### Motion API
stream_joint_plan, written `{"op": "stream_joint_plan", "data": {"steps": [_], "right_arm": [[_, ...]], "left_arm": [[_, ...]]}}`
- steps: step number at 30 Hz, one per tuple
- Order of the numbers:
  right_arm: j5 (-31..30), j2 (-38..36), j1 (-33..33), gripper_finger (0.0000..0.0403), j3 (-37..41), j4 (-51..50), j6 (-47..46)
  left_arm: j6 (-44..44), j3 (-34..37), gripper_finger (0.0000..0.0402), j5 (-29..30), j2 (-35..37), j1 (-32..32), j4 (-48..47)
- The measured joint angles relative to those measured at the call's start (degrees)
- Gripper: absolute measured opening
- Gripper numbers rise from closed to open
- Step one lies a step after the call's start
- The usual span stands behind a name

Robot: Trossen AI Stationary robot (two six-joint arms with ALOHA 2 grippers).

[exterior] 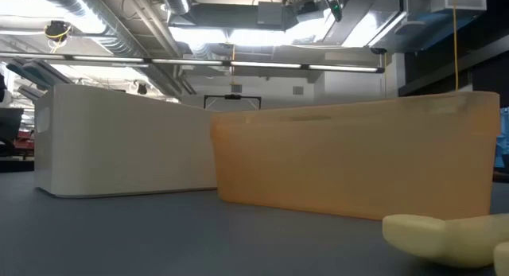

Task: Sort silverware by color (type)
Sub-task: Put the yellow knife into the blue bin

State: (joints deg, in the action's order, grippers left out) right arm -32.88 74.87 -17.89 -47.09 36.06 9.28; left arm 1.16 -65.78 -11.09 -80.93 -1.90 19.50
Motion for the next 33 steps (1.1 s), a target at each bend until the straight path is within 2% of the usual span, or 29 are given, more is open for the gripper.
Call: {"op": "stream_joint_plan", "data": {"steps": [10, 25, 33], "right_arm": [[1.81, 0.00, 1.14, 0.0004, 0.00, -0.18, -0.14], [2.55, 0.00, 1.13, 0.0003, 0.00, -1.67, -0.22], [3.99, 0.02, 1.13, 0.0004, 0.00, -2.02, -0.26]], "left_arm": [[-0.21, 0.00, 0.0137, 3.11, 0.00, 1.64, 0.73], [-0.26, 0.00, 0.0137, 3.31, -0.02, 2.31, 0.60], [-0.28, 0.00, 0.0137, 6.03, -0.02, 2.35, 0.68]]}}
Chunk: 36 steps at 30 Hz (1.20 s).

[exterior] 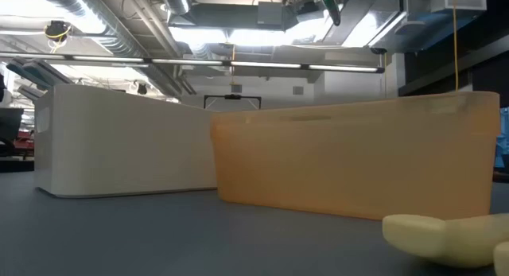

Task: Sort silverware by color (type)
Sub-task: Put the yellow knife into the blue bin

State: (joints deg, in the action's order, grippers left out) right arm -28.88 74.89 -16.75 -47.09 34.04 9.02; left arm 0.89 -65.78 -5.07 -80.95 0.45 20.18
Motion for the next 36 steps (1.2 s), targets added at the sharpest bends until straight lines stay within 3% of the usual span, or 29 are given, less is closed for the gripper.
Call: {"op": "stream_joint_plan", "data": {"steps": [6, 15, 24, 28, 36], "right_arm": [[0.00, 0.00, -0.02, 0.0004, 0.00, 0.02, 0.00], [-0.02, 0.00, -0.04, 0.0005, 0.00, 0.15, -0.33], [-0.06, 0.00, -0.07, 0.0009, 0.02, -0.06, -0.14], [-0.03, 0.04, -0.07, 0.0045, 0.06, -0.27, 0.21], [-2.77, -1.13, -0.11, 0.0167, 0.06, -3.19, 0.19]], "left_arm": [[-0.01, 0.00, 0.0124, 0.03, 0.00, 0.00, -0.11], [-0.48, 0.00, 0.0042, 0.12, 0.00, -0.04, -0.11], [-0.88, 0.00, 0.0042, 2.41, 0.00, 0.00, -0.97], [-1.07, 0.00, 0.0042, 2.80, 0.00, 0.00, -1.65], [-1.24, 0.00, 0.0042, 6.59, -0.09, -0.34, -5.59]]}}
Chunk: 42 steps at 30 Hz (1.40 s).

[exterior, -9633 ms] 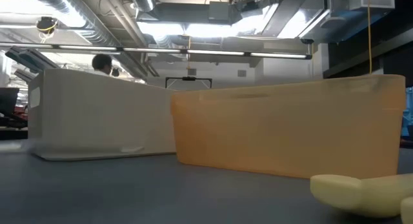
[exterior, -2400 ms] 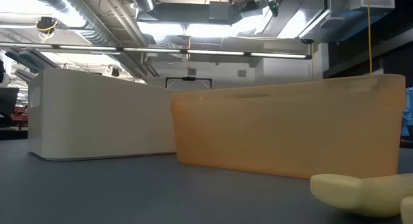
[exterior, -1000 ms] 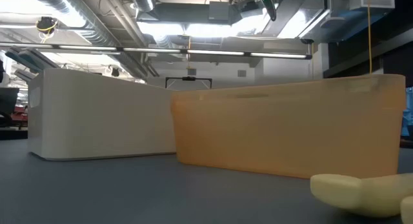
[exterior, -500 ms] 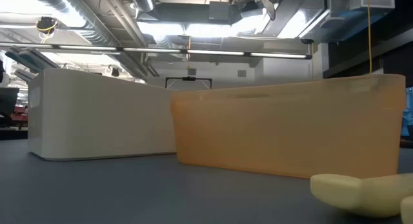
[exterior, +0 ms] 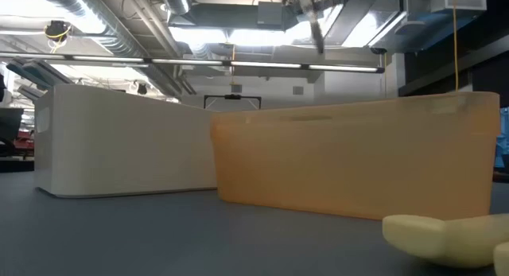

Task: Sort silverware by color (type)
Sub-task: Put the yellow knife into the blue bin

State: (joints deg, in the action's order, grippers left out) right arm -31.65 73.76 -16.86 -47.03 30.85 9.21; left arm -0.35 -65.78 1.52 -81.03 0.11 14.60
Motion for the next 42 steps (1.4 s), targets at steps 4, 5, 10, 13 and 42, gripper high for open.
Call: {"op": "stream_joint_plan", "data": {"steps": [4, 5, 10, 13, 42], "right_arm": [[-2.79, -3.39, -0.02, 0.0201, 0.00, -8.36, -0.06], [-2.91, -4.48, -0.02, 0.0206, 0.00, -10.62, -0.08], [-3.37, -9.60, 0.00, 0.0215, -0.02, -21.13, -2.87], [-3.44, -11.85, 0.00, 0.0216, -0.04, -27.09, -5.18], [-3.42, -12.85, 0.02, 0.0216, -0.07, -35.70, -12.28]], "left_arm": [[0.08, 0.00, 0.0042, 2.22, 0.00, -0.90, -4.37], [0.04, 0.00, 0.0042, 2.80, 0.00, -1.31, -5.69], [-0.25, 0.00, 0.0042, 5.79, 0.00, -4.43, -11.96], [-0.27, 0.00, 0.0042, 7.58, 0.00, -6.96, -16.53], [6.27, 0.00, 0.0042, -2.19, -5.30, -21.13, -41.14]]}}
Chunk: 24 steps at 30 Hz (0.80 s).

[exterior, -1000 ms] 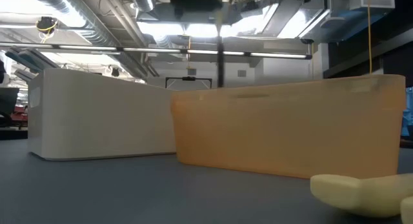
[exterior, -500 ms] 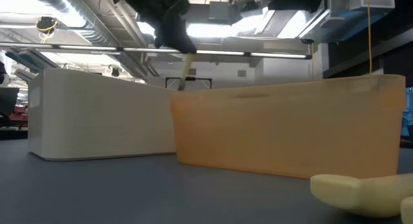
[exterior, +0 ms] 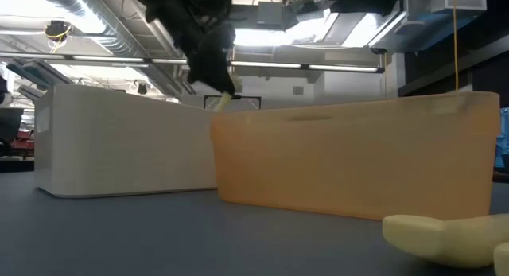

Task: Sort silverware by color (type)
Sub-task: Put the yellow knife into the blue bin

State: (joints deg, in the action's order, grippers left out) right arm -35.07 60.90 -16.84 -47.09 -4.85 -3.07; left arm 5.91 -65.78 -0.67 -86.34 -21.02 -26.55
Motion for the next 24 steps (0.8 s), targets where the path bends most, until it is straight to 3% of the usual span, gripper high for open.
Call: {"op": "stream_joint_plan", "data": {"steps": [10, 24], "right_arm": [[0.11, 0.00, 0.00, 0.0216, 0.00, -0.15, -0.13], [0.11, 0.07, 0.00, 0.0216, 0.00, -1.86, -0.13]], "left_arm": [[-0.48, 0.07, 0.0049, -0.15, -8.27, -0.02, 4.62], [-1.96, 0.04, 0.0076, 1.62, -10.81, 0.04, 5.75]]}}
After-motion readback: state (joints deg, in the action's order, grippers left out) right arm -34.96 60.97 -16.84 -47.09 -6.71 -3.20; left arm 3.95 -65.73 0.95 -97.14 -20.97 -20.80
